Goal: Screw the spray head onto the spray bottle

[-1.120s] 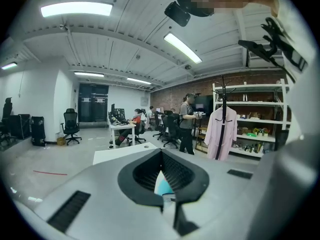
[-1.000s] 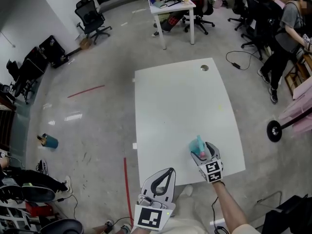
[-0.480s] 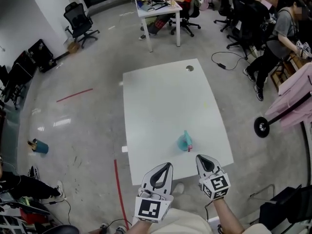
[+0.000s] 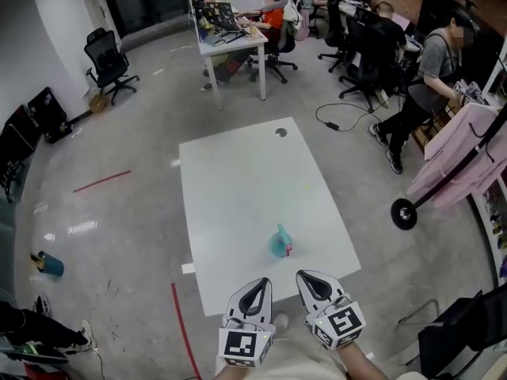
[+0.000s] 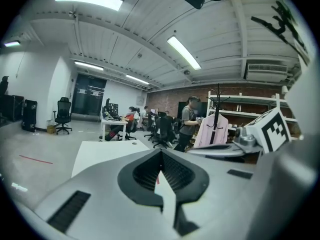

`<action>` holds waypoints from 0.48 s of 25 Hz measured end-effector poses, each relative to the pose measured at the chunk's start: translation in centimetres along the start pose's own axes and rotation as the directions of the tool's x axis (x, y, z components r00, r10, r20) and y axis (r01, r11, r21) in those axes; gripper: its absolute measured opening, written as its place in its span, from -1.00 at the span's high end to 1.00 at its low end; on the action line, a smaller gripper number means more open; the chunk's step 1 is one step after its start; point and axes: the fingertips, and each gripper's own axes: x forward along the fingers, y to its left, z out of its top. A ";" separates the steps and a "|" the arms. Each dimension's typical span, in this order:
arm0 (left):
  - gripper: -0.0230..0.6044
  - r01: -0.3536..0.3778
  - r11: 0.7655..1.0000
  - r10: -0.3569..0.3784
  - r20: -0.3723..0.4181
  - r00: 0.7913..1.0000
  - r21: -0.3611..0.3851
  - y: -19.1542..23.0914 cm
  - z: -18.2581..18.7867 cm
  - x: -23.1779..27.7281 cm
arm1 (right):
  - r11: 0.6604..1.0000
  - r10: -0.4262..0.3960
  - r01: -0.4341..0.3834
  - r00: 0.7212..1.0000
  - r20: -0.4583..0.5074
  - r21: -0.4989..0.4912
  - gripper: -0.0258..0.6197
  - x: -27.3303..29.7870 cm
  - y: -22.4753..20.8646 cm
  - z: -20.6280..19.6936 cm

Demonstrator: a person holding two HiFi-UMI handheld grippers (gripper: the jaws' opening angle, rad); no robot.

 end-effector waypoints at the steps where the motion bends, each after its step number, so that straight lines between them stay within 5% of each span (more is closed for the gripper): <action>1: 0.91 0.004 1.000 -0.004 0.006 1.000 0.003 -0.1 0.3 0.0 | 1.000 0.005 -0.005 1.000 -0.002 0.002 0.91 0.0 0.0 0.2; 12: 0.91 0.007 1.000 -0.008 0.008 1.000 0.010 0.7 0.7 -0.6 | 0.999 0.049 -0.049 0.999 0.004 -0.007 0.91 0.7 2.7 0.8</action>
